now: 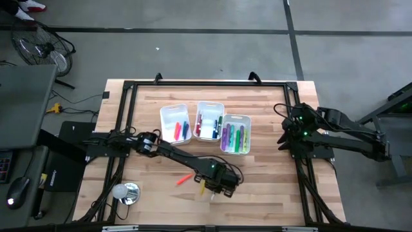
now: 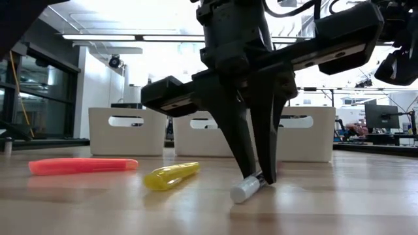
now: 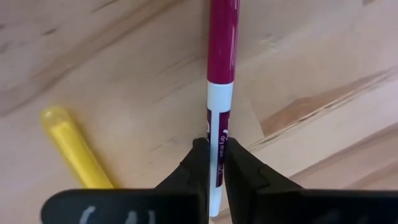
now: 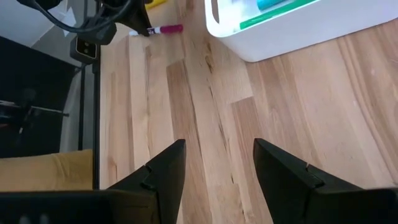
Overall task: Pick & Place Markers
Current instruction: Put the violet marker into the middle white bin
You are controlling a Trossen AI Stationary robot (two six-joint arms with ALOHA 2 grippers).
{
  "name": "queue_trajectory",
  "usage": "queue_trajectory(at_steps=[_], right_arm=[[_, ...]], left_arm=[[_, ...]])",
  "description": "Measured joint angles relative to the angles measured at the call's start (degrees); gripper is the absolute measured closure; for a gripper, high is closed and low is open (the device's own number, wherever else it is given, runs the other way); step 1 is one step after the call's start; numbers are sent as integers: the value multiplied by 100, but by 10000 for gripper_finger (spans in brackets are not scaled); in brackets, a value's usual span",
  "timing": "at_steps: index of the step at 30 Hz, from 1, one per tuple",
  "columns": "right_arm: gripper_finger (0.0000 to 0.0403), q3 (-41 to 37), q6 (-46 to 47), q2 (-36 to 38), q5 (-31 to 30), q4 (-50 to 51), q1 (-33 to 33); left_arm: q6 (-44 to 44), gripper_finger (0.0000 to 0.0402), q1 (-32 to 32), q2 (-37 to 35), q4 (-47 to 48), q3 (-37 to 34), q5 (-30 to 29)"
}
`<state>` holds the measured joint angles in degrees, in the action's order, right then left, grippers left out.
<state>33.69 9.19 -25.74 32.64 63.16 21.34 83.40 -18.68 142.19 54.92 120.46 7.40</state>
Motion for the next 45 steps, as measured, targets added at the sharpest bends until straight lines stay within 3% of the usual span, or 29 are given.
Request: queue_trajectory(at_steps=[7,13,16,27,35,40,45], right_arm=[[226,0,130,0,27,-181,1],[226,0,311,0,36,-523,2],[226,0,461,0,82,-721,0],[226,0,604,-4,92,-806,0],[226,-4,754,81,125,-96,-62],[226,-7,354,95,501,95,-584],[226,-169,751,-34,444,-71,-1611]], left_arm=[[-985,385,92,25,330,429,-98],[-1326,393,318,81,314,853,-1254],[-1602,401,441,73,338,1191,-1441],[-1869,400,621,-27,96,1411,-955],[-2026,401,597,101,16,1409,-639],[-2404,401,595,92,-102,1416,-665],[-2786,402,593,92,-134,1416,-640]])
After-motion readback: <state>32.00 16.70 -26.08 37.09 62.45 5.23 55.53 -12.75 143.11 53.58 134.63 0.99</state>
